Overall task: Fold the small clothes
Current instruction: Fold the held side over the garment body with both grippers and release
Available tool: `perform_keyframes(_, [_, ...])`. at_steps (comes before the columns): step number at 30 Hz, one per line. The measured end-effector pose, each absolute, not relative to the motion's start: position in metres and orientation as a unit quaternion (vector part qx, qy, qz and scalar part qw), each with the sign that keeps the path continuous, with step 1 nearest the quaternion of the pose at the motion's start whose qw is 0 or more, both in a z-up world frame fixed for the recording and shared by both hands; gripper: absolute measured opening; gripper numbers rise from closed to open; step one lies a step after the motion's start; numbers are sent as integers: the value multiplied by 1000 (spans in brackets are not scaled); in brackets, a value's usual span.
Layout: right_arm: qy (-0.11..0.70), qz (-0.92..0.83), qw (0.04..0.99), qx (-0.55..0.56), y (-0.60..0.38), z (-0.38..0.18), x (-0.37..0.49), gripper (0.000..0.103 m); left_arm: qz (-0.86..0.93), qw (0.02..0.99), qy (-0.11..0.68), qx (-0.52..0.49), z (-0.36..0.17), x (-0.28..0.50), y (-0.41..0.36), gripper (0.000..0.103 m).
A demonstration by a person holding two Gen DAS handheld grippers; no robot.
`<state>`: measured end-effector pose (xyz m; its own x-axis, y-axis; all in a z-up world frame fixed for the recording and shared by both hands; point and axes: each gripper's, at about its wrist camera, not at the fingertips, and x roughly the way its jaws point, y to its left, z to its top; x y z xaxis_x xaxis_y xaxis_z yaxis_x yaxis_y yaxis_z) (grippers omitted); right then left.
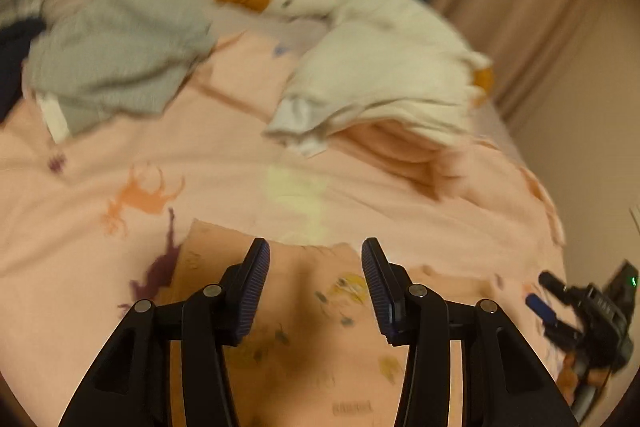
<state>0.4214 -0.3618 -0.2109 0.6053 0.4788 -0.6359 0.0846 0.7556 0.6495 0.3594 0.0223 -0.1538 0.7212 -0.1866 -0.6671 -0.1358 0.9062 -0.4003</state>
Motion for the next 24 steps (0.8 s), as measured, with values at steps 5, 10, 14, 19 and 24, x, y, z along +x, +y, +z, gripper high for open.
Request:
perform_keyframes(5, [487, 124, 807, 312, -390, -195, 349, 83, -32, 894, 382, -234, -140, 299, 24, 80])
perform_keyframes(10, [550, 133, 717, 408, -388, -237, 292, 82, -79, 835, 432, -332, -170, 246, 26, 80])
perform_keyframes(14, [563, 143, 702, 412, -358, -249, 261, 82, -52, 839, 443, -312, -201, 231, 16, 82])
perform_keyframes(19, [567, 150, 680, 439, -327, -269, 259, 82, -57, 788, 459, -407, -247, 232, 22, 84])
perform_keyframes(24, [525, 146, 708, 449, -310, -272, 283, 82, -55, 779, 382, -493, -254, 251, 33, 92])
